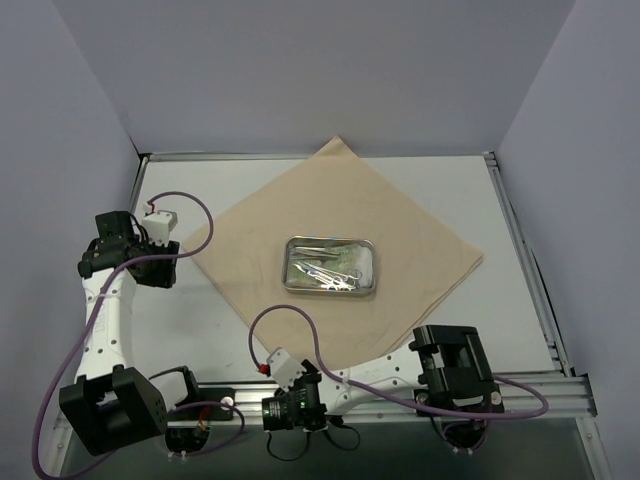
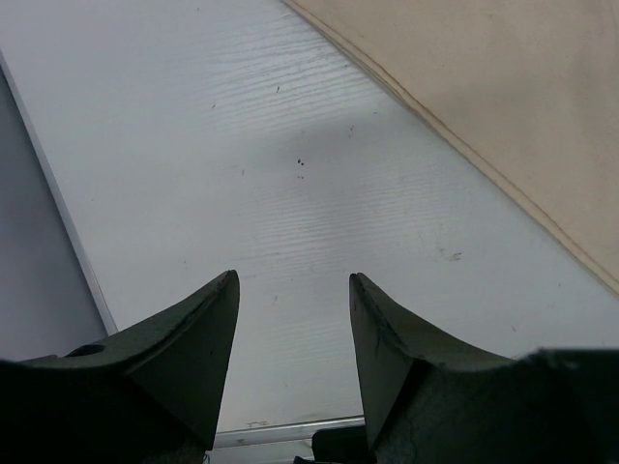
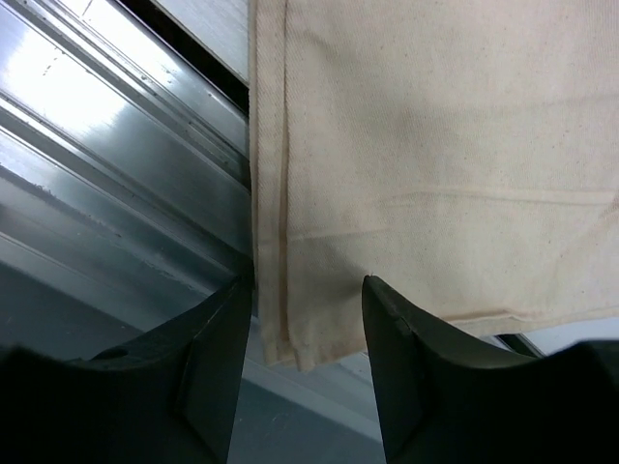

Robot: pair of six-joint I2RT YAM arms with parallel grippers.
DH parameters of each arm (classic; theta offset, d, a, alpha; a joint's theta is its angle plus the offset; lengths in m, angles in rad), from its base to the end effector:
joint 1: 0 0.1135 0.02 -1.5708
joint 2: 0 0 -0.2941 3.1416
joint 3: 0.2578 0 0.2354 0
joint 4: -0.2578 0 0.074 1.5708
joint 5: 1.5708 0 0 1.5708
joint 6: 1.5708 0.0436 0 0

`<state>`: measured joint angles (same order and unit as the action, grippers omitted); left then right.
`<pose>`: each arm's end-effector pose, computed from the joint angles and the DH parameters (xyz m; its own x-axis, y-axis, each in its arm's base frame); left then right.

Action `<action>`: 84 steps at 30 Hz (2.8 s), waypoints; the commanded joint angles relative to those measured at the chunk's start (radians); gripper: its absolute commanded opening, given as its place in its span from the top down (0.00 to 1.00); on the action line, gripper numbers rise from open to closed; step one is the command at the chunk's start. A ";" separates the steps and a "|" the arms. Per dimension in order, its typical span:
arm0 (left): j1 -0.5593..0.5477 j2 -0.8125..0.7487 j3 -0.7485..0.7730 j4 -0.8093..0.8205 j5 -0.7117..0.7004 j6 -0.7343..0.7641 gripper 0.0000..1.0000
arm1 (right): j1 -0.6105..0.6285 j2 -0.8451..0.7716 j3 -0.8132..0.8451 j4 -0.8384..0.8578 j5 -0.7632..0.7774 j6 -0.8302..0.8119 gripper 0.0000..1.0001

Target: Prepare the surgical pack

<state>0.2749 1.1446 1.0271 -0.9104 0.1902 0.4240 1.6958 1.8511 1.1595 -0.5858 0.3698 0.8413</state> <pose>0.1869 0.0441 0.3142 -0.8221 0.1879 -0.5375 0.1818 0.9812 0.0650 -0.0278 0.3474 0.1874 -0.6199 -0.6424 -0.4507 -0.7142 0.6997 -0.0150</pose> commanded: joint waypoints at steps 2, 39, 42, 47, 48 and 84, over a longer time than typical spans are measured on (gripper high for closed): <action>0.004 -0.022 0.008 0.001 0.011 0.013 0.42 | -0.019 0.036 -0.038 -0.120 0.040 0.021 0.54; -0.215 0.200 0.276 0.044 0.028 -0.074 0.42 | -0.611 -0.078 0.343 0.141 0.422 -0.771 1.00; -0.262 0.273 0.330 0.051 0.006 -0.094 0.42 | -0.636 -0.085 0.359 0.084 0.356 -0.726 1.00; -0.330 0.345 0.330 0.114 0.031 -0.099 0.43 | -0.714 -0.132 0.267 0.283 0.244 -0.830 1.00; -0.342 0.357 0.338 0.120 0.026 -0.103 0.43 | -0.744 -0.101 0.305 0.300 0.210 -0.864 1.00; -0.510 0.632 0.554 0.153 -0.034 -0.168 0.43 | -1.145 0.335 0.695 0.459 -0.202 -0.886 0.39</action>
<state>-0.2222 1.8145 1.5074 -0.7475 0.1616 0.2691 0.5831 2.2978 1.7832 -0.0719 0.2218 -0.1009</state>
